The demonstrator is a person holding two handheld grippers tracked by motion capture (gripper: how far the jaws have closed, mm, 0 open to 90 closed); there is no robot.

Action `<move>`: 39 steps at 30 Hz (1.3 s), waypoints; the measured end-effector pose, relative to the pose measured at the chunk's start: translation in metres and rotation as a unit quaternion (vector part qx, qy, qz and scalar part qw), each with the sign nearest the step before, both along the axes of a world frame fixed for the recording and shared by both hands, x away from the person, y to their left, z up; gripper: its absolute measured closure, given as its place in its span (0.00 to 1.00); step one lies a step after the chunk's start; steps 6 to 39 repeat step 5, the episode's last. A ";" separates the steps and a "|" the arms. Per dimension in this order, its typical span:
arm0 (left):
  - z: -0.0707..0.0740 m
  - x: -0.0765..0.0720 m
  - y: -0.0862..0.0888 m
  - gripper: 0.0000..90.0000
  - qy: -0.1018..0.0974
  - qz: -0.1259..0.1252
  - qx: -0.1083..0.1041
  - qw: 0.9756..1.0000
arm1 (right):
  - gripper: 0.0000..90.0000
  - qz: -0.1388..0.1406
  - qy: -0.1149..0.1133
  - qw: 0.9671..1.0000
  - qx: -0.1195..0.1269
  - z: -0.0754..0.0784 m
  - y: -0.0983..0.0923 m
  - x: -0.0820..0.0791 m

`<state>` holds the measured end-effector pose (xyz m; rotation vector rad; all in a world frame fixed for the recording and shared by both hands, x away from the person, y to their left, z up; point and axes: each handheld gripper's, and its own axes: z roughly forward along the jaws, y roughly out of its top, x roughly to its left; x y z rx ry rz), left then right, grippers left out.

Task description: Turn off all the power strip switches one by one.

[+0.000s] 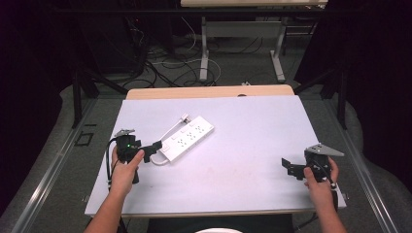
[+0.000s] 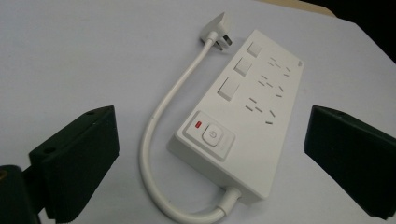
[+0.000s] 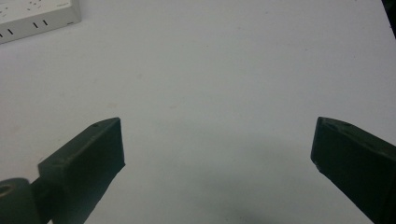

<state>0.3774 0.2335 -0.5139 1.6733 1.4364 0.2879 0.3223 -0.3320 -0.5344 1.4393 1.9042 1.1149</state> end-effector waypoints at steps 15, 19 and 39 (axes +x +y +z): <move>-0.002 -0.002 0.003 0.00 -0.001 -0.003 0.001 1.000 | 0.02 0.006 0.005 1.000 -0.001 -0.001 0.000 0.000; -0.002 -0.002 0.003 0.00 -0.001 -0.003 0.001 1.000 | 0.02 0.006 0.005 1.000 -0.001 -0.001 0.000 0.000; -0.002 -0.002 0.003 0.00 -0.001 -0.003 0.001 1.000 | 0.02 0.006 0.005 1.000 -0.001 -0.001 0.000 0.000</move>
